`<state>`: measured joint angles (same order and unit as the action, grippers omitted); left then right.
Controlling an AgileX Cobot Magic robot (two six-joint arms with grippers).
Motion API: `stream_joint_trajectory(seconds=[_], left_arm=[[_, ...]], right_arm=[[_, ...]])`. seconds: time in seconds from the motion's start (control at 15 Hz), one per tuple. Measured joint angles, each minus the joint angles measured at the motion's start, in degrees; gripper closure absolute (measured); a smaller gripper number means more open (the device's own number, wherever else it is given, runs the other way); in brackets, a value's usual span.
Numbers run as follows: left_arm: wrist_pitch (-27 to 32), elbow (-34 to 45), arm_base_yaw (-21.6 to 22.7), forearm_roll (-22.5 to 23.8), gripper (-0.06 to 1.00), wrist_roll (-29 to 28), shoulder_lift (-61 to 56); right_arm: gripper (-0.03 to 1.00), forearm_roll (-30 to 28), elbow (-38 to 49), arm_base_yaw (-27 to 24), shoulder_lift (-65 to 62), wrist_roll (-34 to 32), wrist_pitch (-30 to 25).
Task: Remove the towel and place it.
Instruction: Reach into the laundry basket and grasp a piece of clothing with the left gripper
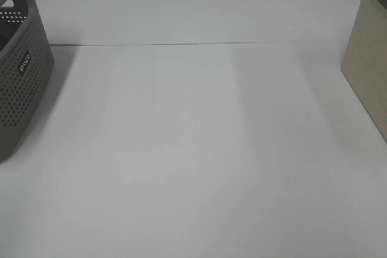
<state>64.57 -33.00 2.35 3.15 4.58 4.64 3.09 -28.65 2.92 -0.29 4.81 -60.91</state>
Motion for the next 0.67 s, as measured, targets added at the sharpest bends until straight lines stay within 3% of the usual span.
stream_joint_trajectory(seconds=[0.2, 0.4, 0.53, 0.67], left_arm=[[4.7, -9.0, 0.0, -4.81, -0.05, 11.46, 11.97], [5.04, -19.25, 0.0, -8.19, -0.05, 24.12, 28.07], [5.04, -24.92, 0.0, -6.47, -0.05, 30.25, 36.9], [5.04, -31.68, 0.0, 0.29, -0.05, 36.38, 47.9]], right_arm=[[0.24, 0.0, 0.0, 0.0, 0.0, 0.0, 0.0], [0.24, 0.0, 0.0, 0.0, 0.0, 0.0, 0.0], [0.24, 0.0, 0.0, 0.0, 0.0, 0.0, 0.0], [0.24, 0.0, 0.0, 0.0, 0.0, 0.0, 0.0]])
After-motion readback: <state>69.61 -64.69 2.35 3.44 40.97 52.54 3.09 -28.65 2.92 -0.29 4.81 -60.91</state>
